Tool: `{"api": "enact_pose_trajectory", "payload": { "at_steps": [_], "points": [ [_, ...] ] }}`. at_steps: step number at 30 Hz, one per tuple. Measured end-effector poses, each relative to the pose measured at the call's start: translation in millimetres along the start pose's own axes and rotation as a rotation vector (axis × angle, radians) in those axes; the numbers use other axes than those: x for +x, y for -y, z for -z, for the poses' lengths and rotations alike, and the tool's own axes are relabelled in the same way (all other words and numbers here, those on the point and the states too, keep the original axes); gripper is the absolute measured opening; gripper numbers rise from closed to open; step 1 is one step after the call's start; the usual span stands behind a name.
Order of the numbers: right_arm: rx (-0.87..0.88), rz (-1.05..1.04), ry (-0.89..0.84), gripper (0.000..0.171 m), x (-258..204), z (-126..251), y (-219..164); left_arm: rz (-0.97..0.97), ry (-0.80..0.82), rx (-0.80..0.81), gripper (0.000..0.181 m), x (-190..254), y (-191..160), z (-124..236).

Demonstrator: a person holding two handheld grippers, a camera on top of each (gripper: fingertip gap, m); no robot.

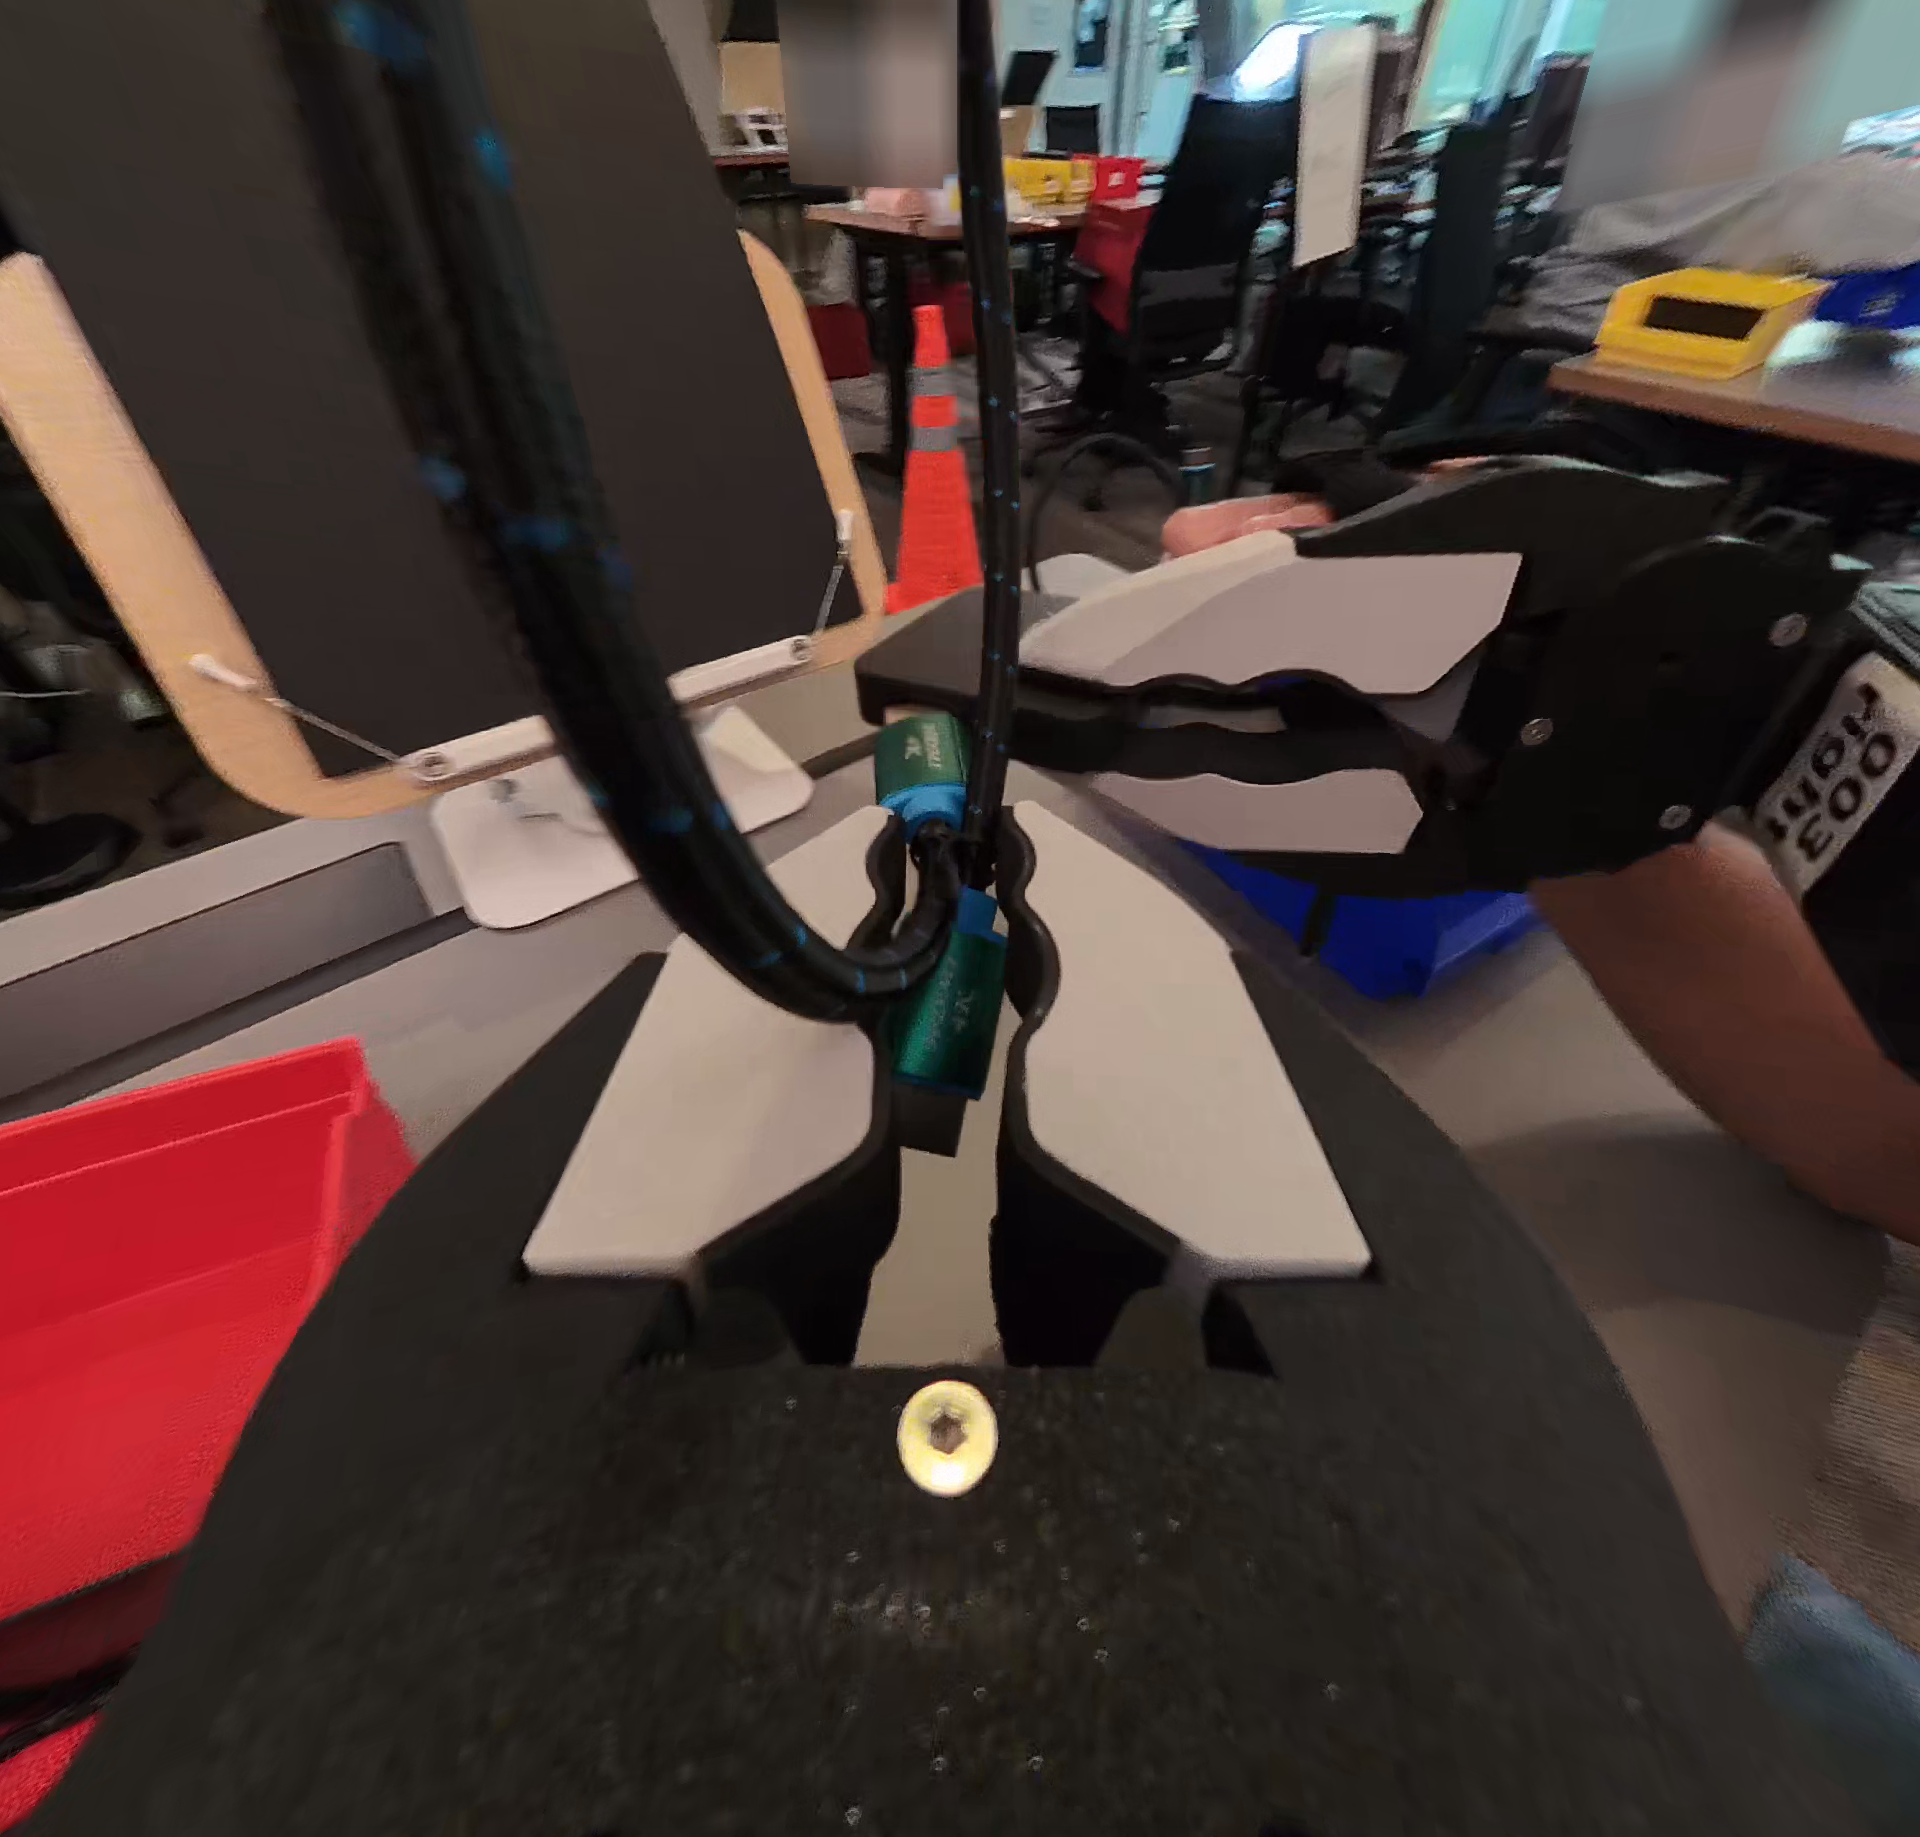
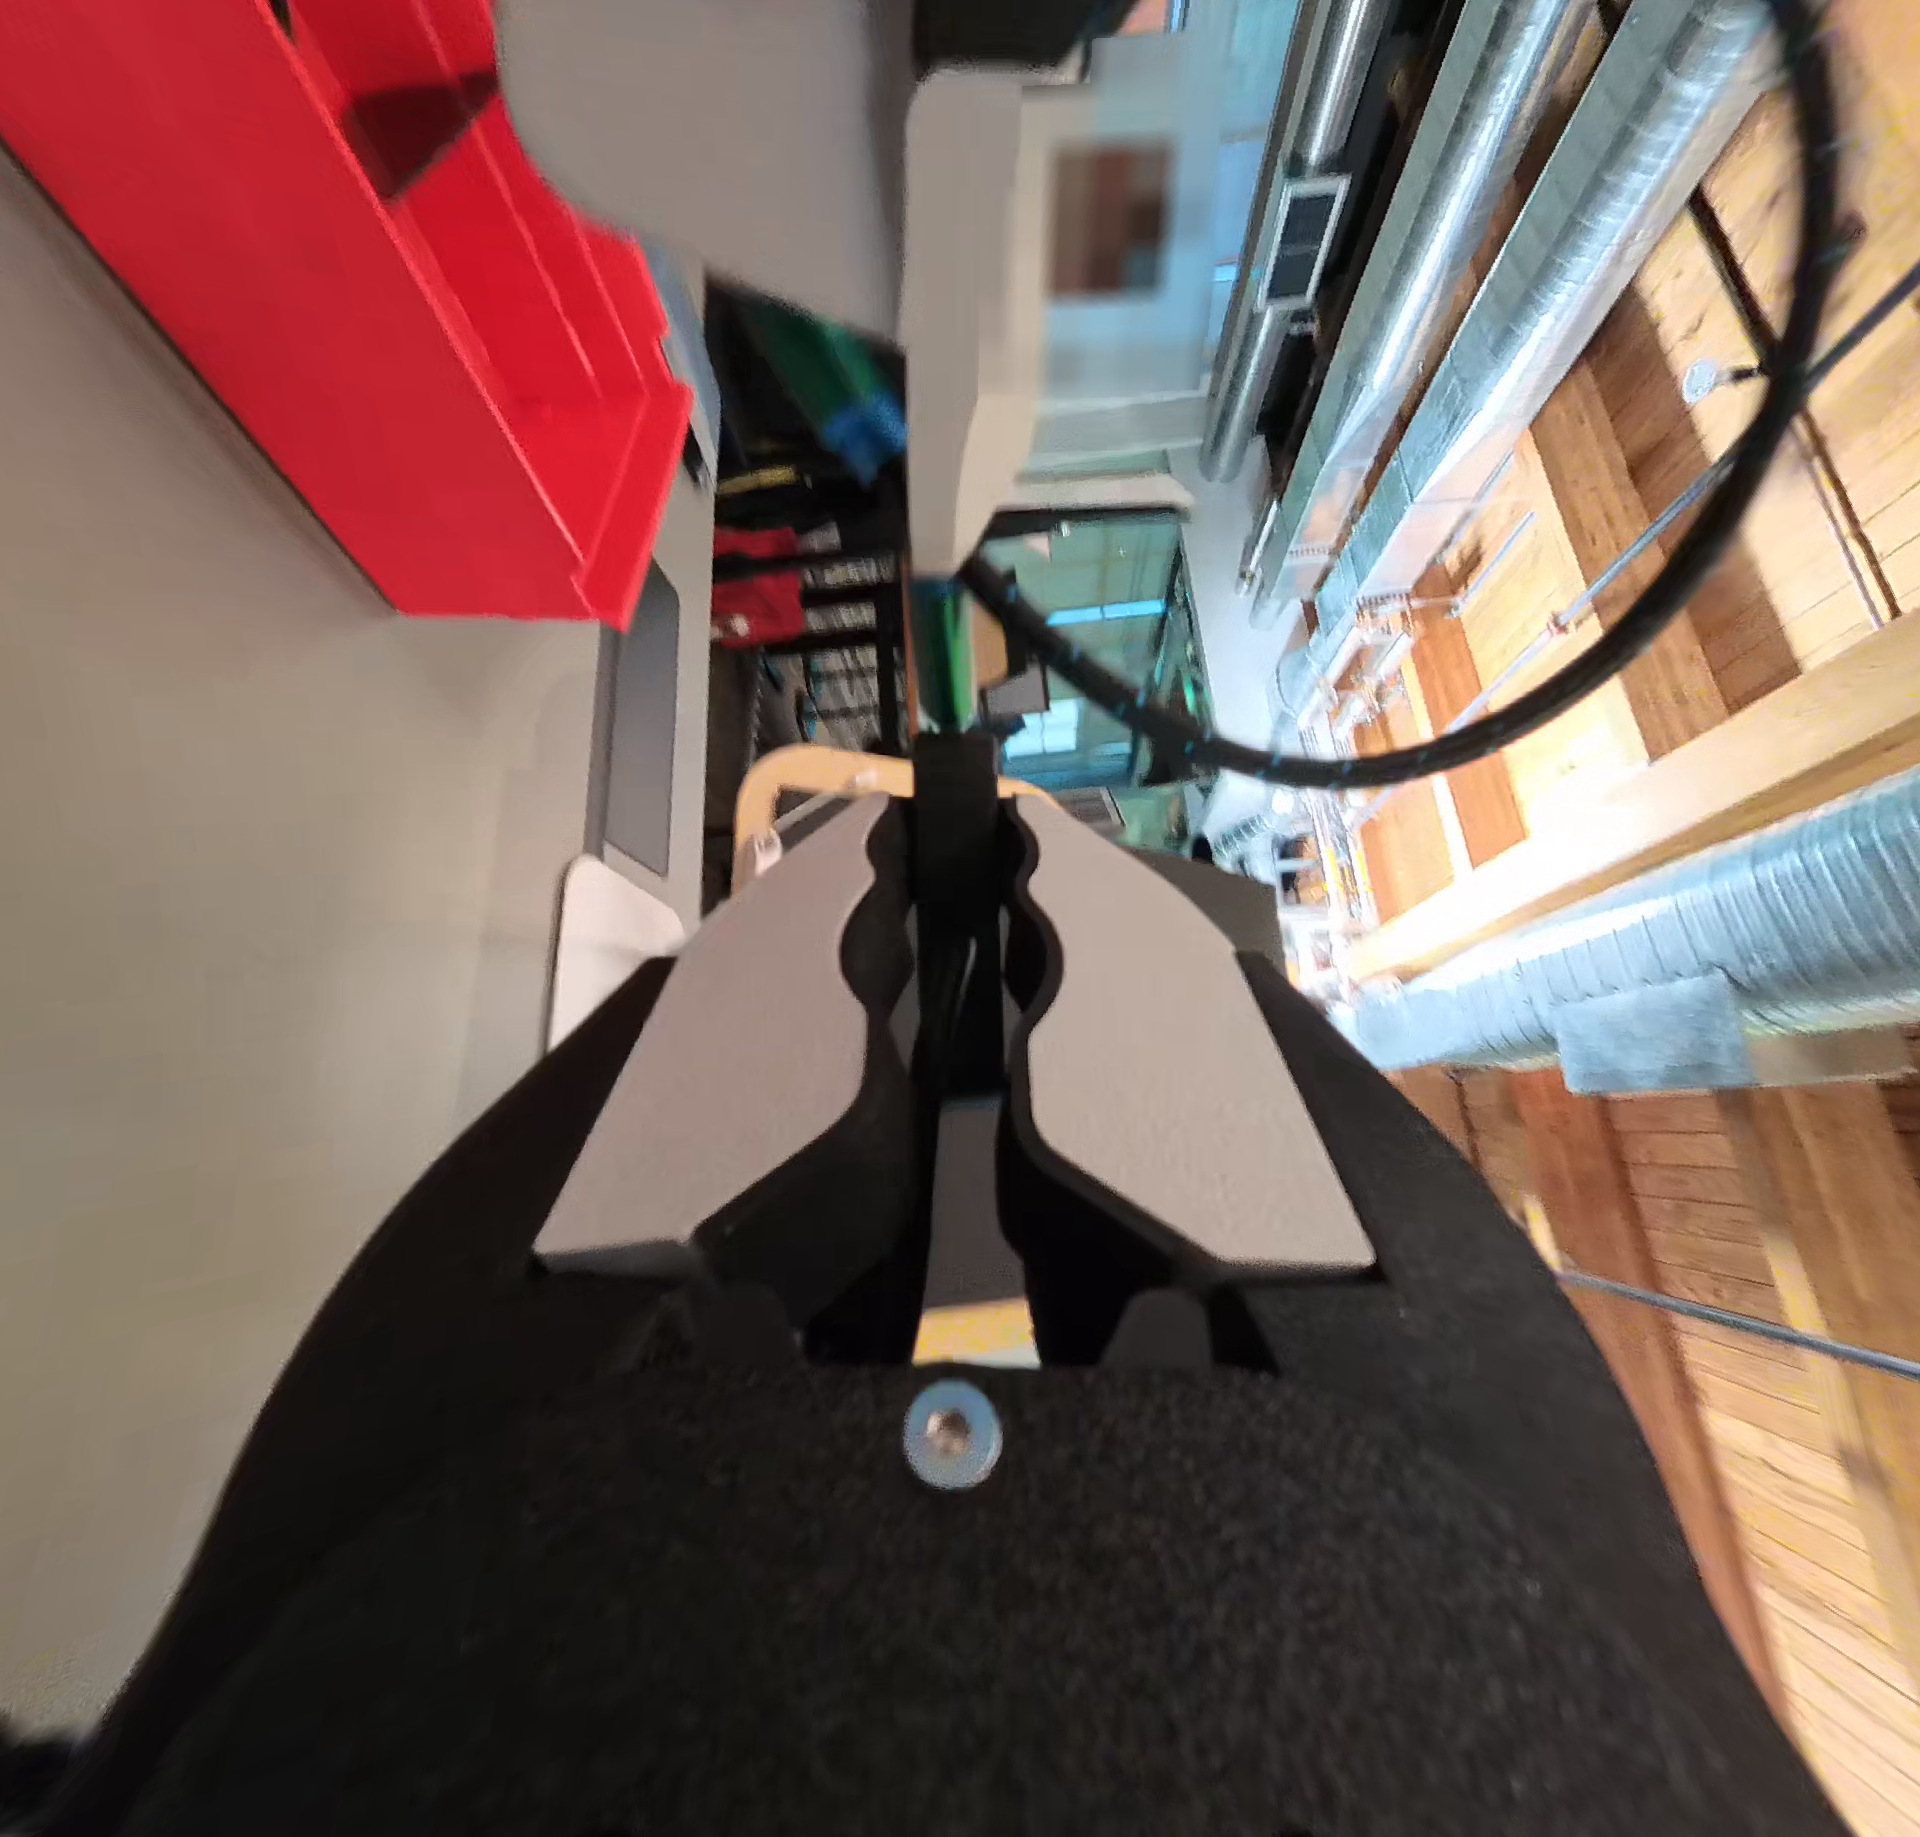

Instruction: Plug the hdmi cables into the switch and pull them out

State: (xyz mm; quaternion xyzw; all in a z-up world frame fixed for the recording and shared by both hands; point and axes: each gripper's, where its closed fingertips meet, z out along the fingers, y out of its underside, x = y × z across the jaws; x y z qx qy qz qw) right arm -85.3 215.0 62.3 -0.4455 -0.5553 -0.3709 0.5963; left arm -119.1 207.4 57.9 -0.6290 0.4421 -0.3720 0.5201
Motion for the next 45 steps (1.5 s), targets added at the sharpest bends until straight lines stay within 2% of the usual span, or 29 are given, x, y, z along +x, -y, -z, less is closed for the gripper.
{"api": "enact_pose_trajectory", "payload": {
  "at_steps": [2,11,16,19,21,23,28,34,38,45],
  "points": [
    [0.055,-0.042,0.026,0.014,-0.5,0.9,12.6,0.031,-0.024,0.012,0.016,-1.5,-1.1,-0.1],
    [0.104,-0.048,0.026,0.014,2.7,5.2,12.7,0.018,-0.092,0.014,0.015,3.0,7.5,20.9],
    [0.149,-0.092,0.04,0.015,2.5,7.8,17.5,0.105,-0.036,0.053,0.015,-36.6,9.1,35.4],
    [0.252,-0.189,0.083,0.015,4.3,13.8,30.7,0.192,-0.134,0.012,0.015,-35.5,-5.1,24.6],
    [0.338,-0.263,0.109,0.014,5.1,17.5,42.0,0.244,-0.28,0.034,0.015,-15.7,-8.8,15.9],
    [0.371,-0.307,0.13,0.015,3.2,17.7,44.9,0.262,-0.32,0.058,0.015,-10.2,-12.4,12.0],
    [0.342,-0.324,0.163,0.015,-2.0,14.1,35.4,0.328,-0.37,0.104,0.016,-14.3,-13.0,19.1],
    [0.213,-0.297,0.196,0.015,-13.4,2.6,17.2,0.253,-0.296,0.076,0.016,-17.7,-18.5,19.2],
    [0.15,-0.258,0.204,0.016,-19.4,-2.7,11.5,0.237,-0.308,0.059,0.016,-11.9,-20.4,14.1],
    [0.141,-0.267,0.24,0.015,-24.7,-3.3,4.9,0.223,-0.336,0.032,0.016,-2.1,-26.5,6.2]
  ]
}}
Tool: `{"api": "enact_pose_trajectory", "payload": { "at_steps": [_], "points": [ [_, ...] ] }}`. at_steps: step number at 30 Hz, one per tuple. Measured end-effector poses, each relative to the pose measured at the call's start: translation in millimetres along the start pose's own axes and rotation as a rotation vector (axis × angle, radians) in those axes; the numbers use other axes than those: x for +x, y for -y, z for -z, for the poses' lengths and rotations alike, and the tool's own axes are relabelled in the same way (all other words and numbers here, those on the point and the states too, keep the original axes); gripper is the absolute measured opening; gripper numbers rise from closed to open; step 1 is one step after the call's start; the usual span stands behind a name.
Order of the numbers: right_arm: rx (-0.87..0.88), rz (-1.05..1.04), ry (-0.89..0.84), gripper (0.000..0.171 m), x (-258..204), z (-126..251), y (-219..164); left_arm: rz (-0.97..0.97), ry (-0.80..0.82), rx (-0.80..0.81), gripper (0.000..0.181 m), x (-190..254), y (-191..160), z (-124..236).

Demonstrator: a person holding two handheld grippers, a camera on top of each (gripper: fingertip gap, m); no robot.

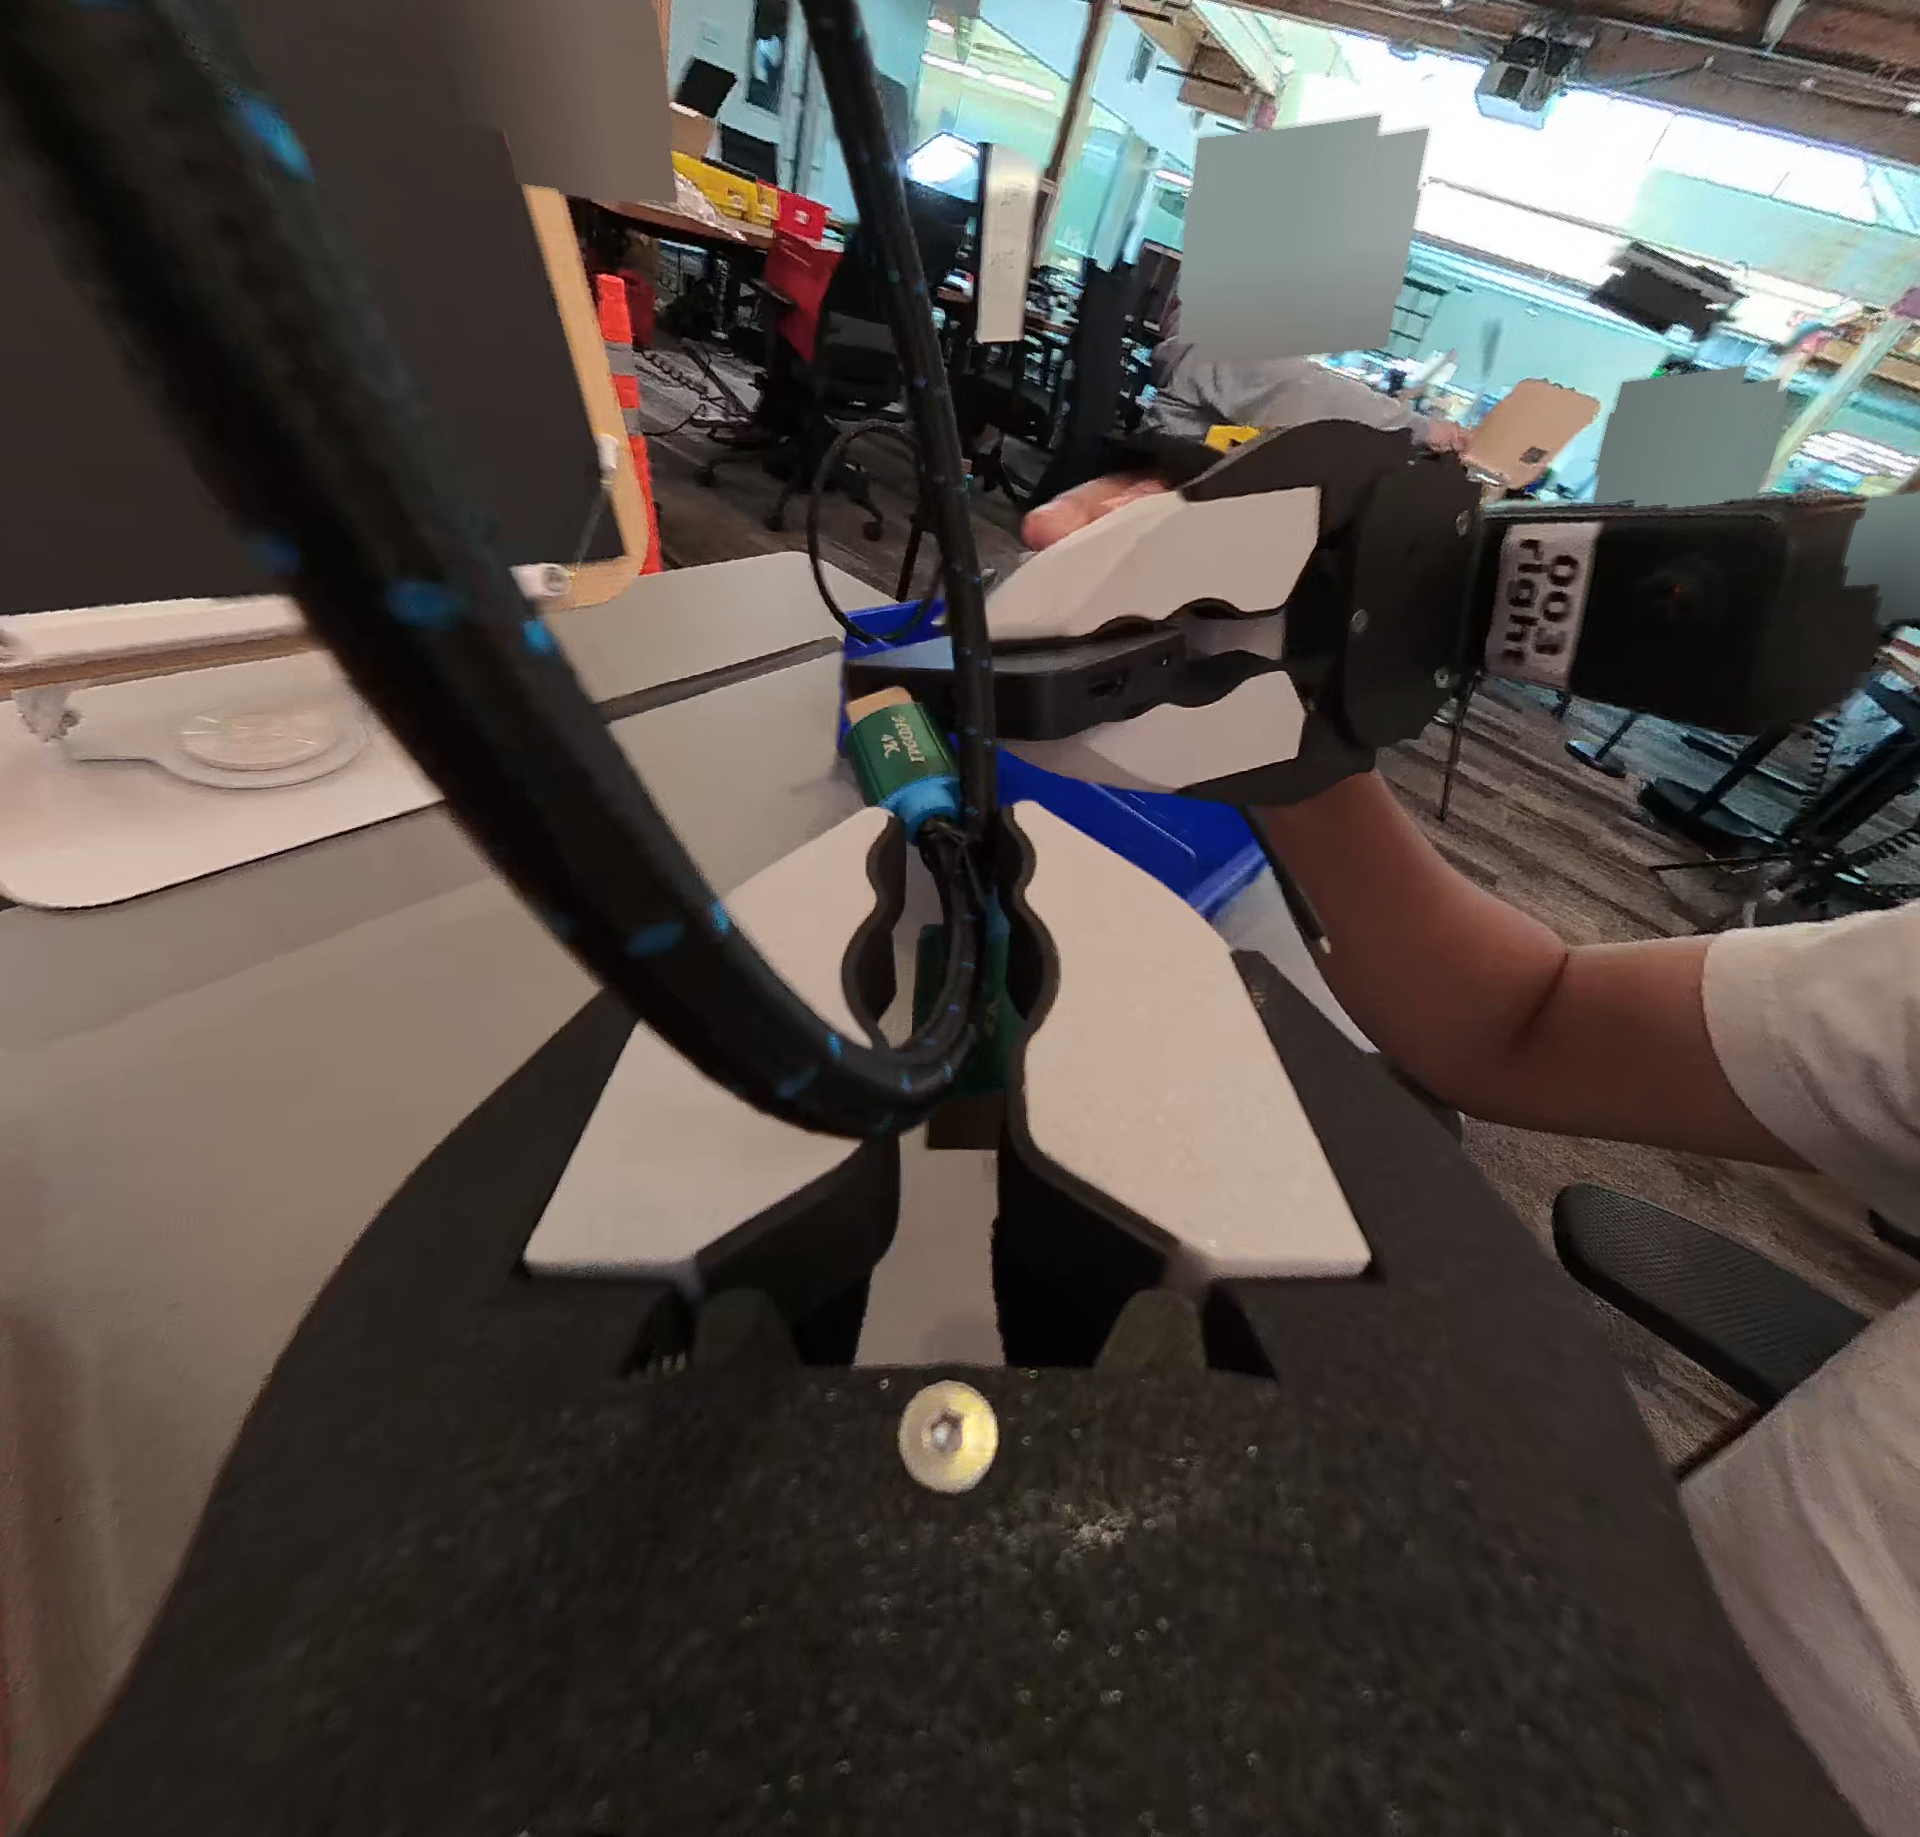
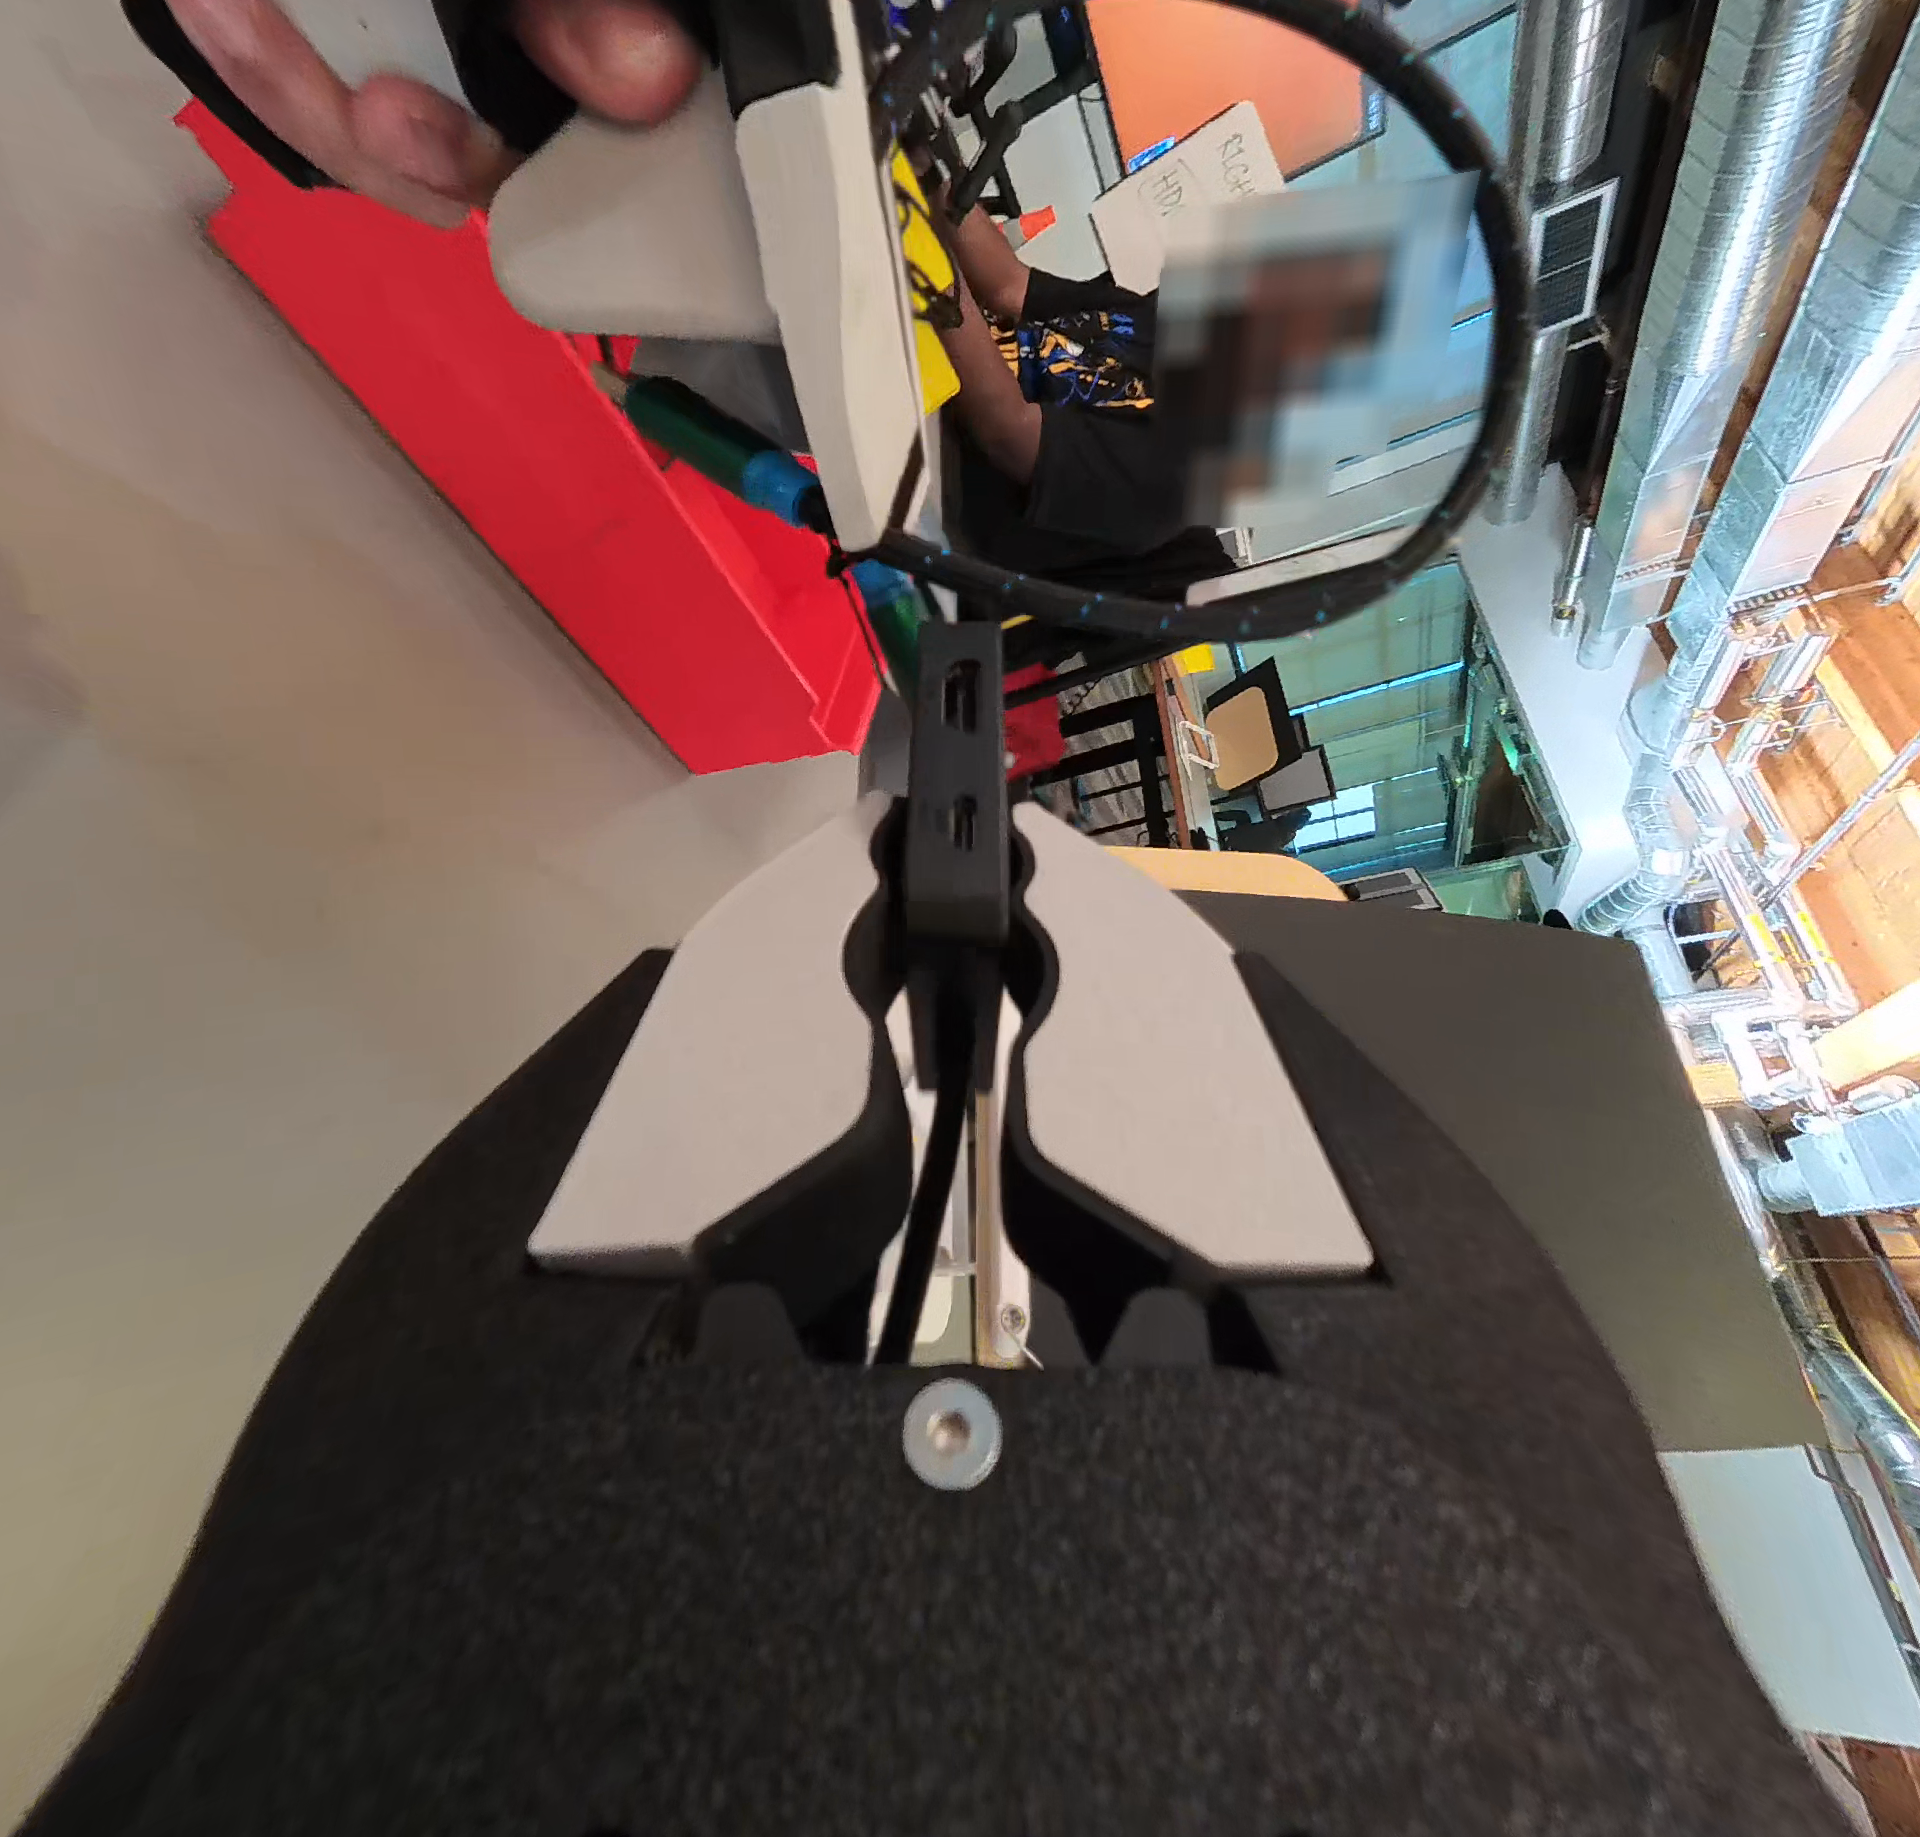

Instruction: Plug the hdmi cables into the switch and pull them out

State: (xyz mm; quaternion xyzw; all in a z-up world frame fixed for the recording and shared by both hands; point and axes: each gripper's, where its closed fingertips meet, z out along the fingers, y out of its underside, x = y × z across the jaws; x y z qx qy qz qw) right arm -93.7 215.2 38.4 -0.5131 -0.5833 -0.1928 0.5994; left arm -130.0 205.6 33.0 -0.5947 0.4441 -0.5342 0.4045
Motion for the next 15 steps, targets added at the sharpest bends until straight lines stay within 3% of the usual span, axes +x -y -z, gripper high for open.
{"api": "enact_pose_trajectory", "payload": {
  "at_steps": [5,15],
  "points": [
    [-0.102,0.04,0.111,0.015,-21.8,-9.9,-13.3,-0.022,0.06,-0.068,0.016,-7.4,-12.0,-12.2],
    [-0.247,0.031,0.102,0.014,-21.3,-18.2,-32.1,-0.105,0.207,-0.04,0.015,-18.4,-3.2,1.7]
  ]
}}
